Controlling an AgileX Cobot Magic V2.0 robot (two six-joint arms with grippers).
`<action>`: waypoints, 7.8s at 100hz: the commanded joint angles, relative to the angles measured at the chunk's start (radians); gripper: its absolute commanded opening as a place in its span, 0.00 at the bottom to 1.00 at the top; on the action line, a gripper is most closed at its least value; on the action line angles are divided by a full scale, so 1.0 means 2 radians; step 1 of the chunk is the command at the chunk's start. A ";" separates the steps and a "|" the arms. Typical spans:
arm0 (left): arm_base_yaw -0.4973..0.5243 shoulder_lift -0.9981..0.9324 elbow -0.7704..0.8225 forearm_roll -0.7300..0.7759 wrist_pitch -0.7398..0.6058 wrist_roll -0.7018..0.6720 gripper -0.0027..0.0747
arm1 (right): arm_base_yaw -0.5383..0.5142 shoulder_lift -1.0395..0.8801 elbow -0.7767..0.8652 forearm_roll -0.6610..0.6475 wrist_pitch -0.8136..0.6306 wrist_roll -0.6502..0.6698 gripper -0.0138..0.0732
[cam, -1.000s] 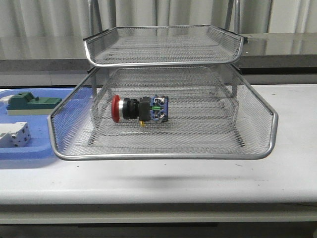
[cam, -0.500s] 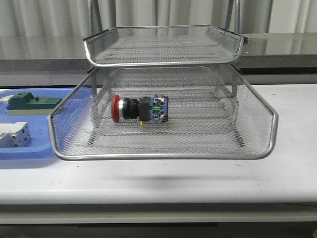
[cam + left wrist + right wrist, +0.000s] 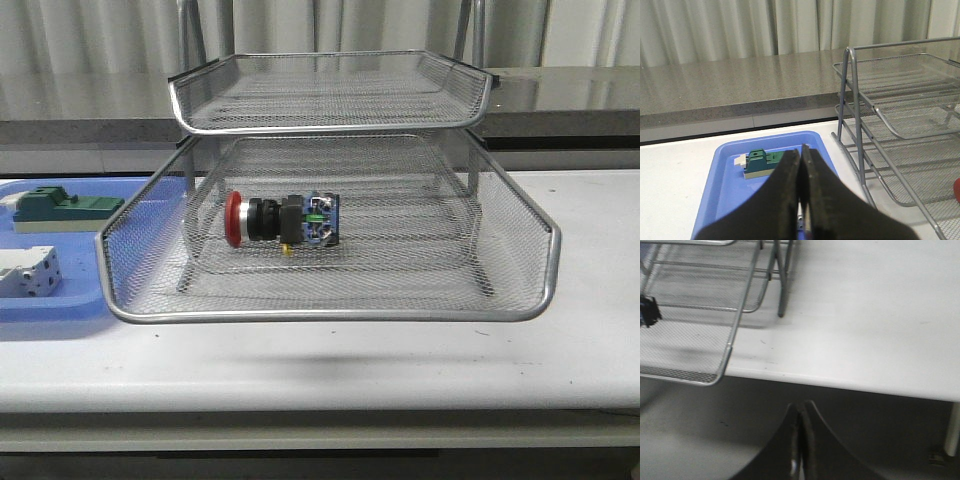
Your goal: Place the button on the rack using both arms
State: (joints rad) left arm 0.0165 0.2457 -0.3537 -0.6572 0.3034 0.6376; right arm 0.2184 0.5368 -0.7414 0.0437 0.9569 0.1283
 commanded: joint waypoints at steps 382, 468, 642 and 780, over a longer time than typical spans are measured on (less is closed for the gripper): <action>0.000 0.005 -0.014 -0.011 -0.036 -0.004 0.01 | 0.102 0.314 -0.118 0.109 -0.273 -0.300 0.09; 0.000 0.005 -0.014 -0.011 -0.036 -0.004 0.01 | -0.119 -0.016 0.064 0.102 -0.230 -0.246 0.09; 0.000 0.005 -0.014 -0.011 -0.036 -0.004 0.01 | -0.106 -0.204 0.250 -0.050 -0.379 -0.051 0.09; 0.000 0.006 -0.014 -0.011 -0.036 -0.004 0.01 | -0.038 -0.282 0.385 -0.053 -0.485 -0.038 0.09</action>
State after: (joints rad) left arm 0.0165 0.2457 -0.3537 -0.6572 0.3034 0.6376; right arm 0.1458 -0.0102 0.0271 -0.0571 0.0753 0.0508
